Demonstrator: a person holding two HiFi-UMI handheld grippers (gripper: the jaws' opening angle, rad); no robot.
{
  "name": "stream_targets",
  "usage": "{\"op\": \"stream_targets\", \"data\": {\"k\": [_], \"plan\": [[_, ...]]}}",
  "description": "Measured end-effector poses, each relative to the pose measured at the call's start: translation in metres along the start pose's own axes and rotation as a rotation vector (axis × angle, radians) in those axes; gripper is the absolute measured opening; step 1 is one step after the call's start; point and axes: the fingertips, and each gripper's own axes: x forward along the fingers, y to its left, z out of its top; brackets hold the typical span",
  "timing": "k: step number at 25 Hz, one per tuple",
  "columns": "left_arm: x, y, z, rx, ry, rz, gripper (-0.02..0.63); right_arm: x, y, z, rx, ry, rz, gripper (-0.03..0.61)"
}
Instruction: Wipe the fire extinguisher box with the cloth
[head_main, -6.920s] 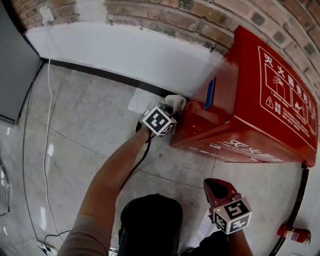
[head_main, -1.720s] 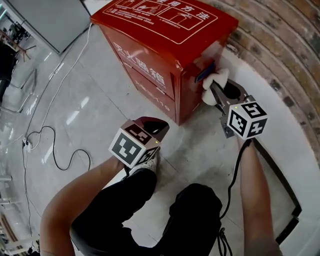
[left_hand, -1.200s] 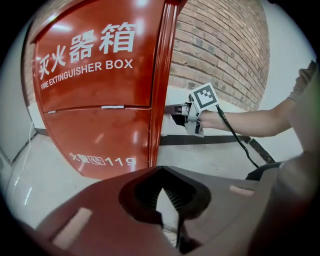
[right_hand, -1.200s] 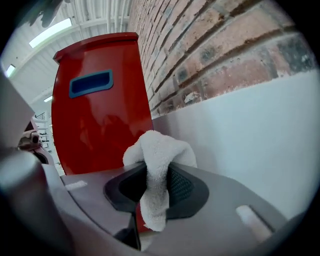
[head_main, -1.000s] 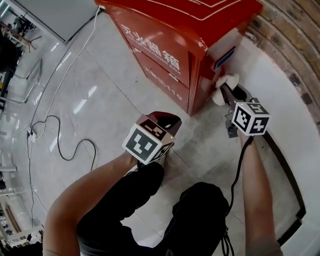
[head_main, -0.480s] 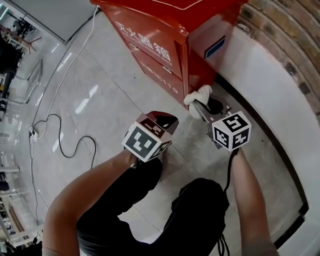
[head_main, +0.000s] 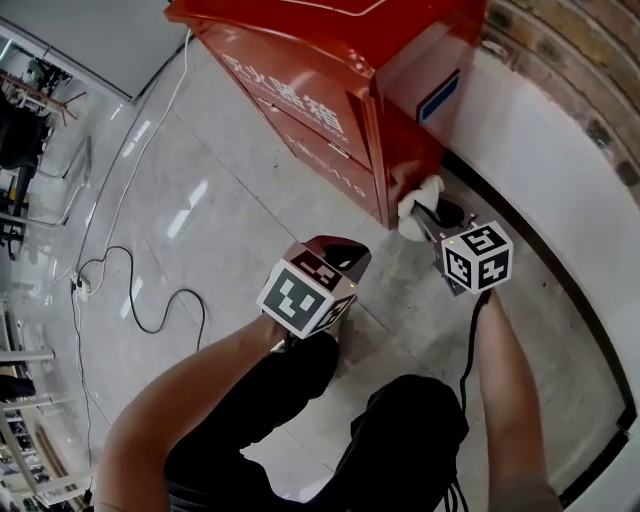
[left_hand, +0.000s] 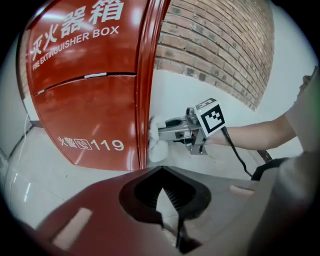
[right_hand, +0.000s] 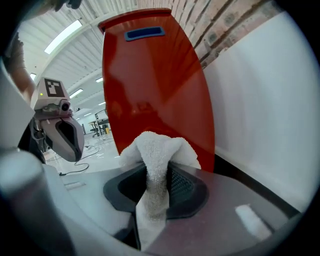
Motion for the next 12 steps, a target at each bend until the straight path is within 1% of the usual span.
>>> {"op": "stream_targets", "data": {"k": [3,6,9,12], "plan": [[0.003,0.007,0.0,-0.008,-0.008,-0.007,0.0,0.005,-0.026,-0.004,0.014,0.018,-0.042,0.118],[0.006,0.011,0.0,0.0,-0.009,-0.014,0.0,0.01,-0.056,-0.011,0.049,0.035,-0.106,0.118],[0.008,0.014,-0.001,0.013,-0.002,-0.028,0.0,0.012,-0.089,-0.016,0.109,0.044,-0.19,0.118],[0.008,0.02,-0.002,0.025,0.001,-0.032,0.0,0.015,-0.114,-0.019,0.191,0.026,-0.263,0.118]]}}
